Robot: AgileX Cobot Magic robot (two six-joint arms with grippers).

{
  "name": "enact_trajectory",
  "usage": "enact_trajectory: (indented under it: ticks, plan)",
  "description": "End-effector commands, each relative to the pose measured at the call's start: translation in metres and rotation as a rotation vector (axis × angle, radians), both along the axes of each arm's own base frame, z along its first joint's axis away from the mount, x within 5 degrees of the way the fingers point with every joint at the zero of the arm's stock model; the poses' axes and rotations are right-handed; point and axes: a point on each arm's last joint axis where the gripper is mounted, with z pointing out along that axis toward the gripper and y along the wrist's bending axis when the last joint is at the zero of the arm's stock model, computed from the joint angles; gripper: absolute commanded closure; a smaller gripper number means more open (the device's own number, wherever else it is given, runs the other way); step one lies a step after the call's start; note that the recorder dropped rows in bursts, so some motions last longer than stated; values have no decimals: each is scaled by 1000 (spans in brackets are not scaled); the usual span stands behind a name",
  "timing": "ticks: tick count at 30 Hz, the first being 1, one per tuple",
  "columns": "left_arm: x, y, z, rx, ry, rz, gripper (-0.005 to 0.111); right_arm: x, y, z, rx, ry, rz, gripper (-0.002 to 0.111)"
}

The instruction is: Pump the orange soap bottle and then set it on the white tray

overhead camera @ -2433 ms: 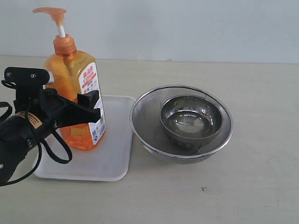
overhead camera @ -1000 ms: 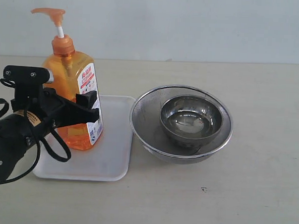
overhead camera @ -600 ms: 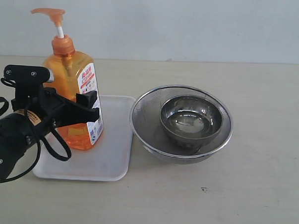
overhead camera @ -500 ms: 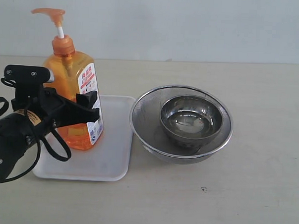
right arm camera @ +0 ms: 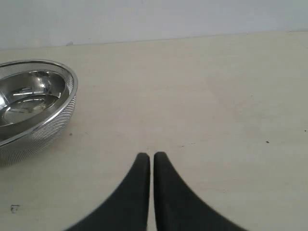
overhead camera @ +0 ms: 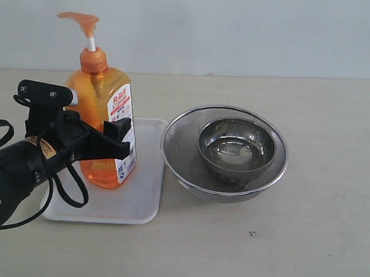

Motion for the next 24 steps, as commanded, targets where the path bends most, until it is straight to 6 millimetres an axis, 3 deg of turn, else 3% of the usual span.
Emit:
enact_trajectory:
  ticks: [1,10,17,24]
  plan:
    - [-6,-2,-10,24,103,-26,42,0,0,2,-9,-20,1,108]
    - [-7,-2,-12,31,118,-27,41,0,0,2,-9,-20,1,108]
    - [-7,-1,-12,29,126,-18,20,0,0,2,-9,-20,1,108]
    - [-9,0,-8,29,159,-6,19,0,0,2,-9,-20,1,108]
